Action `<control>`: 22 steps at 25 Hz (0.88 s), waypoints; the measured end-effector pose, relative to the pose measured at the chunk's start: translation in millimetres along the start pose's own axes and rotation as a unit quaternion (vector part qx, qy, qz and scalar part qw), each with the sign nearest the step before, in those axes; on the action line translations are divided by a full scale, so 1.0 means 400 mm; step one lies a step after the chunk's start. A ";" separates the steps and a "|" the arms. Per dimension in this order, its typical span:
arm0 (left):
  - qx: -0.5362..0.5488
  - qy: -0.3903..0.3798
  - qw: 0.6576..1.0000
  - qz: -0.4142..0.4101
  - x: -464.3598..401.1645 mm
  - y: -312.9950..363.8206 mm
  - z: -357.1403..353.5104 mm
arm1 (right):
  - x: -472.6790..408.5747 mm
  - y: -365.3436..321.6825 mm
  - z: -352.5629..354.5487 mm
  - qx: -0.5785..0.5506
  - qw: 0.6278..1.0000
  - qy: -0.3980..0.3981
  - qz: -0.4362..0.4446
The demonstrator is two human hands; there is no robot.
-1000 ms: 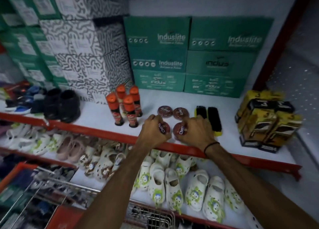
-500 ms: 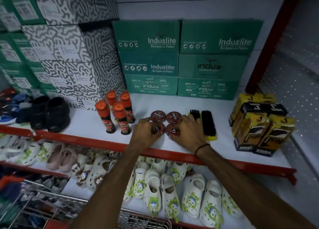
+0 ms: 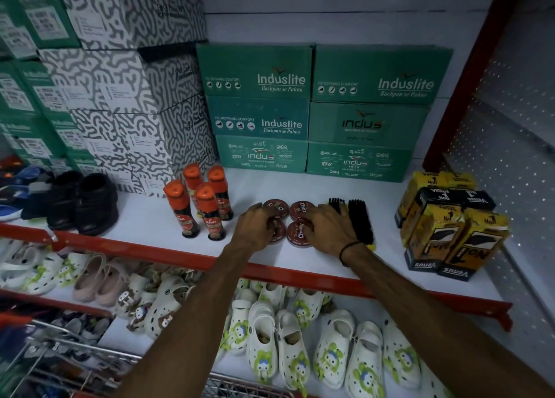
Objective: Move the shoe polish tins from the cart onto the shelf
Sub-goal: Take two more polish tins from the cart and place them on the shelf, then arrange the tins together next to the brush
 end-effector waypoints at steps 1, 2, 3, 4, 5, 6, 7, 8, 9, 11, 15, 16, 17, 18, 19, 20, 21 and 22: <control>0.001 0.000 1.000 0.000 0.000 -0.001 -0.001 | 0.000 0.000 0.001 -0.002 1.000 0.002 -0.003; 0.000 -0.002 1.000 0.001 -0.001 -0.003 -0.002 | 0.000 0.001 0.001 -0.003 1.000 0.002 -0.006; -0.001 -0.004 1.000 0.000 -0.003 -0.006 -0.004 | -0.001 0.000 0.001 -0.004 1.000 0.001 -0.008; 0.000 -0.006 1.000 -0.002 -0.002 -0.009 -0.006 | -0.001 -0.001 0.000 -0.005 1.000 0.000 -0.009; 0.001 -0.008 1.000 -0.003 -0.003 -0.011 -0.008 | 0.000 -0.001 -0.001 -0.007 1.000 -0.002 -0.011; 0.001 -0.009 1.000 -0.004 -0.002 -0.011 -0.008 | 0.001 -0.001 -0.002 -0.008 1.000 -0.003 -0.011; 0.003 -0.009 1.000 -0.005 -0.002 -0.012 -0.008 | 0.002 -0.001 -0.003 -0.007 1.000 -0.005 -0.010; 0.006 -0.008 1.000 -0.007 -0.001 -0.013 -0.009 | 0.002 -0.001 -0.004 -0.006 1.000 -0.005 -0.009; 0.010 -0.006 1.000 -0.008 -0.001 -0.014 -0.011 | 0.001 -0.001 -0.005 -0.006 1.000 -0.005 -0.008; 0.024 -0.005 1.000 -0.013 -0.001 -0.014 -0.012 | 0.001 -0.002 -0.005 -0.005 1.000 -0.005 -0.006; 0.037 0.005 0.999 -0.024 -0.006 -0.008 -0.012 | 0.001 -0.003 0.003 -0.022 1.000 -0.013 -0.008; 0.049 0.023 0.998 -0.028 -0.008 -0.001 -0.012 | 0.002 0.000 0.011 -0.046 0.999 -0.006 -0.018; 0.064 0.043 0.997 -0.027 -0.009 0.010 -0.013 | 0.001 0.006 0.022 -0.071 0.997 0.001 -0.028; 0.075 0.058 0.995 -0.023 -0.010 0.026 -0.016 | -0.003 0.019 0.038 -0.086 0.996 0.007 -0.036; 0.081 0.062 0.995 -0.024 -0.011 0.047 -0.020 | -0.007 0.040 0.058 -0.092 0.995 0.007 -0.041; 0.083 0.054 0.995 -0.034 -0.013 0.072 -0.027 | -0.011 0.070 0.080 -0.092 0.995 0.000 -0.047; 0.080 0.035 0.995 -0.048 -0.012 0.099 -0.038 | -0.011 0.104 0.104 -0.089 0.994 -0.018 -0.055; 0.074 0.011 0.995 -0.065 -0.008 0.125 -0.052 | -0.007 0.140 0.123 -0.086 0.993 -0.046 -0.068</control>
Point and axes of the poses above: each hand's wrist, its own x-axis away from the middle knuckle, its own z-axis out of the back of the hand, y = z × x, the point moved 1 cm from there along -x, towards the middle knuckle, and after that the axes turned 14 degrees about y, right-handed, at the moved point
